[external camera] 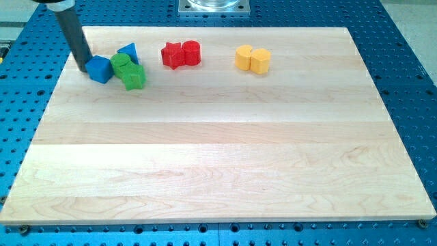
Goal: Separate the green blocks from the blue blocks
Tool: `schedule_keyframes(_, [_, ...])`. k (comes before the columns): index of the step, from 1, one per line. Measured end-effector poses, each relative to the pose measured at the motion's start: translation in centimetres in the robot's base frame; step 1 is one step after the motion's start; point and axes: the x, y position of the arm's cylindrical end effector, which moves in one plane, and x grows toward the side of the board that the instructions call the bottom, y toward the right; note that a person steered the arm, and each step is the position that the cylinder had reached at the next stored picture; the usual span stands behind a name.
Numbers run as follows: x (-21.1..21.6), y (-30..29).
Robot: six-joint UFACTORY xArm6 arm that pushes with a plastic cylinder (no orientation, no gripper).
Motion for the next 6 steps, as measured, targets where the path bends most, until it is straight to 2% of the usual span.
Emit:
schedule_keyframes(1, [-3.4,0.3])
schedule_keyframes(3, [-2.5,5.0])
schedule_keyframes(5, [2.7,7.7])
schedule_keyframes(6, [8.2,8.1])
